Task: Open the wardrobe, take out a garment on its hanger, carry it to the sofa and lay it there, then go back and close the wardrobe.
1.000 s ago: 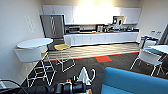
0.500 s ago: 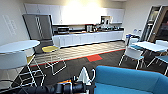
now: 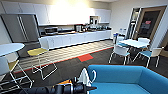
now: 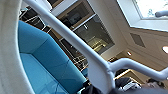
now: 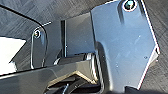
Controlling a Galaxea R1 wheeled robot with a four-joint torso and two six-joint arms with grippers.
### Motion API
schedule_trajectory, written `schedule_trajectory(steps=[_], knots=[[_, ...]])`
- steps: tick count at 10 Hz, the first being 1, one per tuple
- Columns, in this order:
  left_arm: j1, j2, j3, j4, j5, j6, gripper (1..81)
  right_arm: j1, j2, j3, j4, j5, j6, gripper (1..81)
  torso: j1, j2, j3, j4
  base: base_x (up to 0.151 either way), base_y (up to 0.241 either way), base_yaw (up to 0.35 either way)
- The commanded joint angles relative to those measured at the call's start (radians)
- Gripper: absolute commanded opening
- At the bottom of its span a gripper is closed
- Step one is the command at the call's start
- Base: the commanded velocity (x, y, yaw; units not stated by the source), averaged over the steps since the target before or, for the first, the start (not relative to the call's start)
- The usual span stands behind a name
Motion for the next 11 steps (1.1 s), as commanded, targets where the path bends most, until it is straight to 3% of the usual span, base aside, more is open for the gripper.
schedule_trajectory(steps=[1, 11], knots=[[-0.141, 0.005, 0.053, 0.035, -0.029, 0.017, 1.0, 0.04, 0.012, 0.006, 0.003, -0.056, -0.004, 81.1, 0.0, 0.0, 0.0, 0.0, 0.0, 0.0, -0.305], [-0.135, -0.004, 0.055, 0.039, -0.028, 0.019, 1.0, 0.038, 0.014, 0.004, 0.003, -0.056, -0.004, 81.1, 0.0, 0.0, 0.0, 0.0, 0.0, 0.0, -0.306]])
